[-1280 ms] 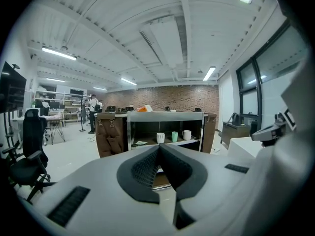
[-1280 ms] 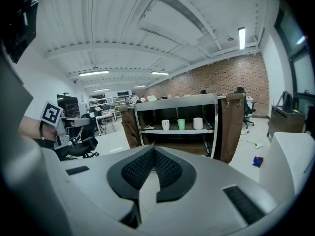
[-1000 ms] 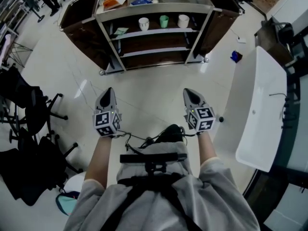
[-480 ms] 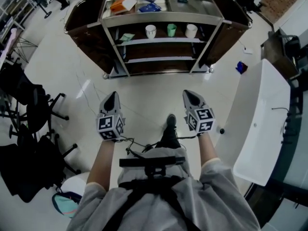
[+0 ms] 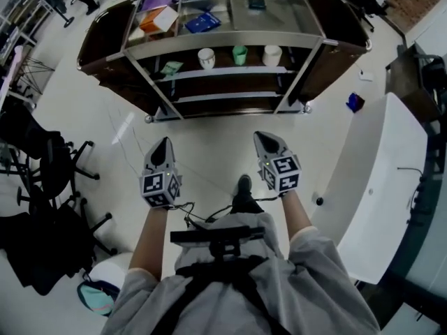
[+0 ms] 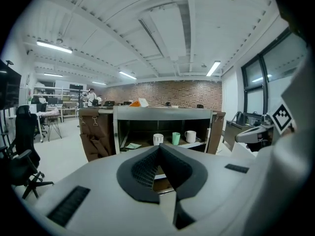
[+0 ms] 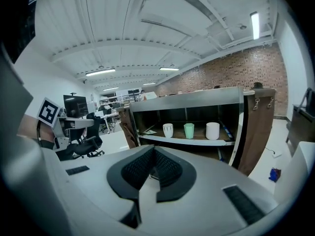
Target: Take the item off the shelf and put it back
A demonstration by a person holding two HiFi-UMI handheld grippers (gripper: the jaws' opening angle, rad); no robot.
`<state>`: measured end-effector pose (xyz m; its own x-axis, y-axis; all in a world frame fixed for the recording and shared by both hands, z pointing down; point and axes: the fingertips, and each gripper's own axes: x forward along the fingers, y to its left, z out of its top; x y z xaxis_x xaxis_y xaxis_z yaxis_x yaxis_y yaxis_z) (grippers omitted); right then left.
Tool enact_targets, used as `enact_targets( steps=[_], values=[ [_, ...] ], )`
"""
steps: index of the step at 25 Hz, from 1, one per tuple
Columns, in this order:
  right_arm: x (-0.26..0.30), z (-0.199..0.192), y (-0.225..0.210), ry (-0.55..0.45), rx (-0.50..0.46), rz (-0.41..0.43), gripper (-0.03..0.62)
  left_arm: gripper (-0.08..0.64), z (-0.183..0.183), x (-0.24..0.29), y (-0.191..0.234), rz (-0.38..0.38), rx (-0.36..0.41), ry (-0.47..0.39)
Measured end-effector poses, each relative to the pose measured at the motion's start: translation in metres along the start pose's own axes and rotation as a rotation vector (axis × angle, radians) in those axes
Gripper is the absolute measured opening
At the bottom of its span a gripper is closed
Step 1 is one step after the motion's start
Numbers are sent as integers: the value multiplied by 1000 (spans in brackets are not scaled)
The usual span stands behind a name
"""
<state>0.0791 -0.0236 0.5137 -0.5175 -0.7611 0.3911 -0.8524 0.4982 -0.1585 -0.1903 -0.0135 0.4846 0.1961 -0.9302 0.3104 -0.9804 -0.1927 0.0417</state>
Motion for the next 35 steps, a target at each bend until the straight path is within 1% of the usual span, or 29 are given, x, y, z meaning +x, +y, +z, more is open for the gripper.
enact_targets(
  steps=[6,10,13,17,21,22,23,26,27,30,33,35],
  values=[
    [30,23,-31,25,-15,81,9,5,22,44,-28,24,-4,11],
    [61,26,-45,51,-48,118,9,5,33,68,-34,47,9,25],
    [82,24,-47,67,-43,128,9,5,32,80,-30,55,15,33],
    [118,25,-52,63,-60,103,9,5,31,102,-22,49,12,38],
    [149,25,-57,35,-99,24,11,5,28,122,-17,5,37,43],
    [157,26,-58,31,-105,11,32,5,28,127,-14,-2,44,45],
    [167,26,-58,30,-105,6,71,5,29,133,-10,-7,50,47],
    [199,25,-56,34,-101,4,238,5,32,149,1,-18,71,62],
    [212,24,-56,31,-103,6,278,5,30,154,5,-21,76,64],
    [251,23,-56,13,-79,15,347,5,21,170,14,-35,81,62],
    [286,18,-59,-1,-33,17,387,5,13,183,17,-52,75,71],
    [307,16,-63,-9,-36,2,416,5,5,194,17,-67,80,71]
  ],
)
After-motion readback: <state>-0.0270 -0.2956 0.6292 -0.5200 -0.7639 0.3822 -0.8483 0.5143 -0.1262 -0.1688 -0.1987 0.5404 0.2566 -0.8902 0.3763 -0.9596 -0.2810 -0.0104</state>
